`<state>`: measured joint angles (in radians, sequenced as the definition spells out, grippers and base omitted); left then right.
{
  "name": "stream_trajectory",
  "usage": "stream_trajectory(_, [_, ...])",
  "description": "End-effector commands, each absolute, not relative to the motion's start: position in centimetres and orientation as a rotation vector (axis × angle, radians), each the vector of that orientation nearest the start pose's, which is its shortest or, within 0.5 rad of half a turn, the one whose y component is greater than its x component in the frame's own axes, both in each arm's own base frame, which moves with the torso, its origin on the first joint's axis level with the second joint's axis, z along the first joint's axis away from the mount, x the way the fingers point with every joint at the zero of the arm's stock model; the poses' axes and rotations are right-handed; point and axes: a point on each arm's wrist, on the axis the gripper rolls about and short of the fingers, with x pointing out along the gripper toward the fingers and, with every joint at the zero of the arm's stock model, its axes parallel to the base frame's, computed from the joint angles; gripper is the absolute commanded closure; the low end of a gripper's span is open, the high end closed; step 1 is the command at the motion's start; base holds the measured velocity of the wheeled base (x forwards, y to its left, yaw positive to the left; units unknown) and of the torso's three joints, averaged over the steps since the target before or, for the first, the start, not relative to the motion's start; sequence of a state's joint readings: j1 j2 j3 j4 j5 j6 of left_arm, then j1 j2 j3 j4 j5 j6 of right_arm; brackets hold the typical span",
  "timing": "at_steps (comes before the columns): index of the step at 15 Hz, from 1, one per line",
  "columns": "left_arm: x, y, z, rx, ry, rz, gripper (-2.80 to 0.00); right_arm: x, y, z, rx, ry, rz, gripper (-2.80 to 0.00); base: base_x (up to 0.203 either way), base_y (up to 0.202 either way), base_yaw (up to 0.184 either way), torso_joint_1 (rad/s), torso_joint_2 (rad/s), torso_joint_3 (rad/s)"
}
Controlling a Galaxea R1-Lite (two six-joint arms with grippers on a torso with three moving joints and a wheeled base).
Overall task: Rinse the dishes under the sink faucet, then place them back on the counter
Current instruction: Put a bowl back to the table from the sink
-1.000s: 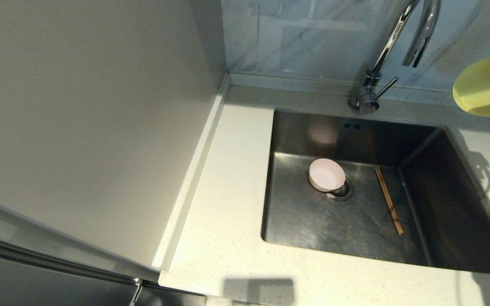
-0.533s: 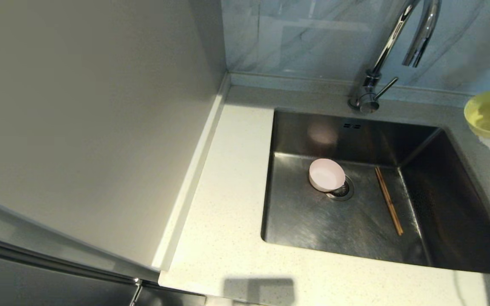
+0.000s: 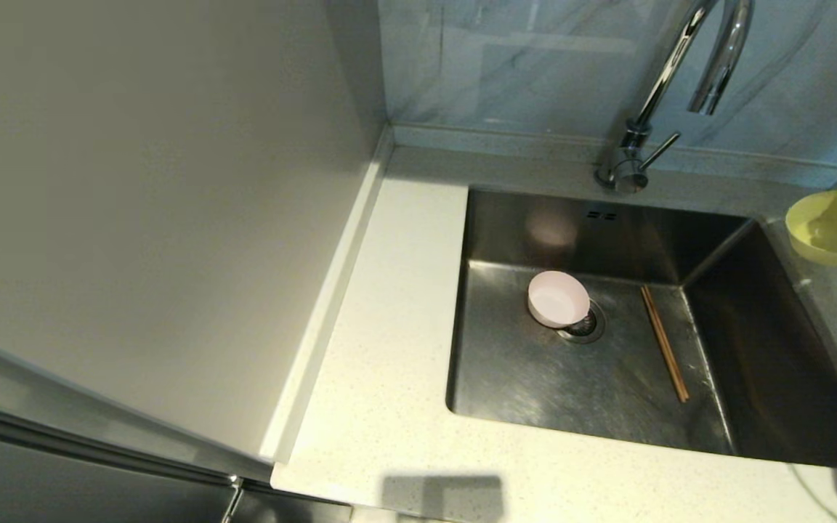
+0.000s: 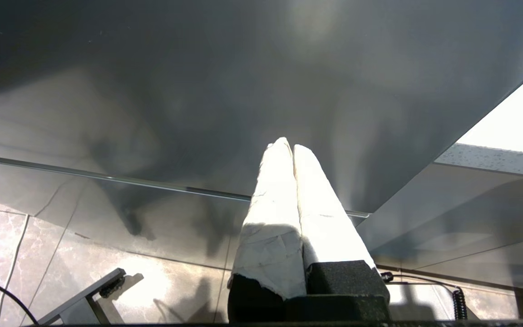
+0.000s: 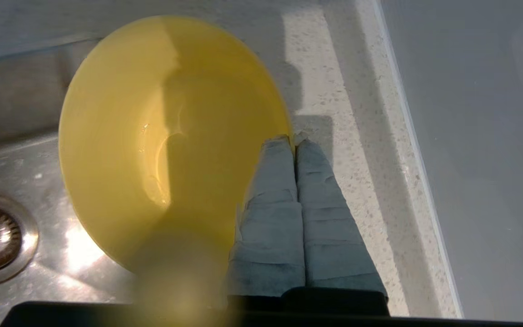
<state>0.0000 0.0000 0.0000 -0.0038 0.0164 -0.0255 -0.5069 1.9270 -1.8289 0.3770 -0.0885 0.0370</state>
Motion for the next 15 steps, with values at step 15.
stream_trajectory(15, [-2.3,0.0,7.6,-0.026,-0.008,0.017,0.00,31.6,-22.2,26.9,0.007,0.587,-0.637,0.00,0.000,0.000,0.000,0.000,0.00,0.000])
